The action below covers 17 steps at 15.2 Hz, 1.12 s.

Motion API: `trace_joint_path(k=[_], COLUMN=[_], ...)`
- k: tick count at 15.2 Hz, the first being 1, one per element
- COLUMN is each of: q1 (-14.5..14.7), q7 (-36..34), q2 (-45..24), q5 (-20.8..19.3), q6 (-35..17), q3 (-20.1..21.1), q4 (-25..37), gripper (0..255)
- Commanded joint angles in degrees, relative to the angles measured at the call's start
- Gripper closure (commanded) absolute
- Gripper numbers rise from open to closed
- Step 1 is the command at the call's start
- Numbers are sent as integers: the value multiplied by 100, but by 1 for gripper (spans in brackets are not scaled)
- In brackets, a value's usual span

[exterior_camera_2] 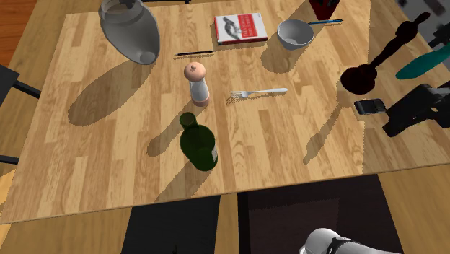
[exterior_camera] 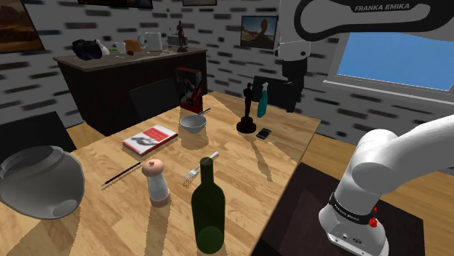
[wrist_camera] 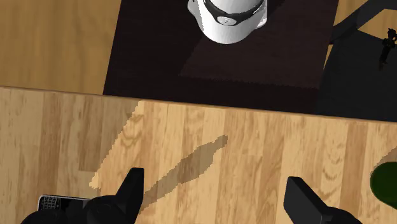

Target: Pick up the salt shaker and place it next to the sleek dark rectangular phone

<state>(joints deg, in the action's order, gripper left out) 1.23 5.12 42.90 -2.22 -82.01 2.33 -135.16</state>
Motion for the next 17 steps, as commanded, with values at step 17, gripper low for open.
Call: trace_joint_path(k=[17], q1=[473], q7=[-1593], q2=[-2472], q5=[459], q6=[-1493], q3=[1546], q4=[1184], gripper=[0])
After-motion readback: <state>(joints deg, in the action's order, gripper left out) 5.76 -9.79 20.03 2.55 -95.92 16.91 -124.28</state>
